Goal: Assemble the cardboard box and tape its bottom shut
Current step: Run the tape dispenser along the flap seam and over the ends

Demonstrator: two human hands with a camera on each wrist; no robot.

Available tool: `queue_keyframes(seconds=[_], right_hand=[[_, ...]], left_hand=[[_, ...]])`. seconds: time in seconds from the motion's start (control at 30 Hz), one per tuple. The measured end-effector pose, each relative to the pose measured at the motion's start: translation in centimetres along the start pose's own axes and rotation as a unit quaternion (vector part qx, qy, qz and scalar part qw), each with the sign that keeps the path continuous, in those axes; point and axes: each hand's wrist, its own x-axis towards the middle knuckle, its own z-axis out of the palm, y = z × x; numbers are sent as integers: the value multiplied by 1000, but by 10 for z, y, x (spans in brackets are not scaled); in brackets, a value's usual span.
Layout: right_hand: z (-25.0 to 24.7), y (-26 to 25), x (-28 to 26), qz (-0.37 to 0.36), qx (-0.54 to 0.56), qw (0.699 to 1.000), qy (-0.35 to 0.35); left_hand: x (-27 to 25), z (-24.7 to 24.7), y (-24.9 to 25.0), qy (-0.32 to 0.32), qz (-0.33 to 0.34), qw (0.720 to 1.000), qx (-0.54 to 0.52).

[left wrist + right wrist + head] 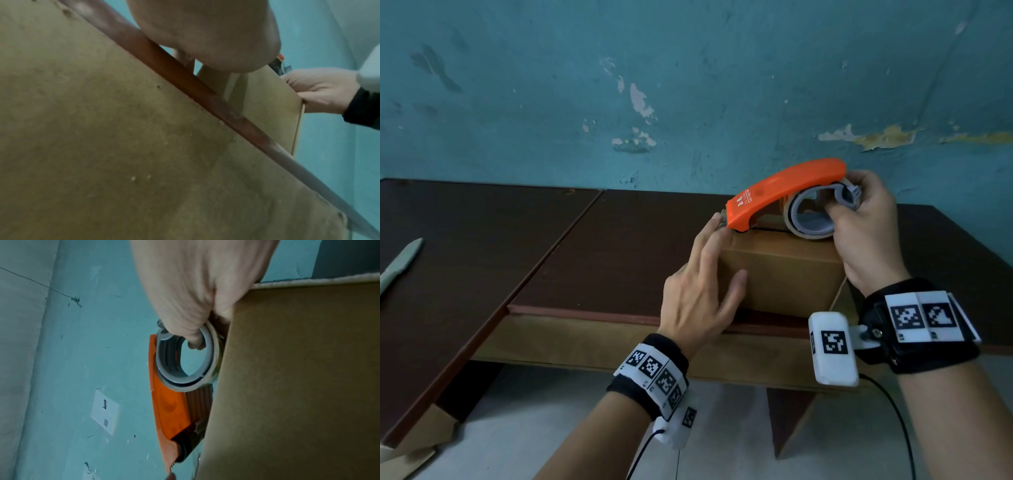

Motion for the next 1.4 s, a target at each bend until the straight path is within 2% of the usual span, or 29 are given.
queue_keyframes(seconds=[0.13,0.2,0.23,0.3,0.37,0.53,0.63,0.77,1.0,1.4], right_hand=[[-1,0,1,4,-1,1000,4],[-1,0,0,7,-1,1000,-3],[-1,0,-1,9,-2,1000,-7],[-1,0,0,14,-4,1000,-14],[-2,-1,0,18,-1,1000,-19],[-7,-5,-1,22,17,999,-41],[-7,-7,-3,14,-13,998,-60],[-5,-10,-3,-21,-78,996,-41],[-8,-14,3,-90,-205,974,-47],[-25,-22,7,-100,-245,960,-85]], left_hand=[[11,-5,5,37,-122,991,-50],[23,-9,2,6,-155,986,-52],[29,-10,1,-20,-161,983,-89],[36,-9,0,-68,-196,951,-231],[40,-5,1,-83,-239,909,-330],[46,2,3,-57,-265,882,-385],[39,8,0,-54,-249,886,-388],[34,12,-2,-38,-243,898,-366],[33,8,1,-30,-222,915,-336],[34,6,-5,-36,-202,915,-347]])
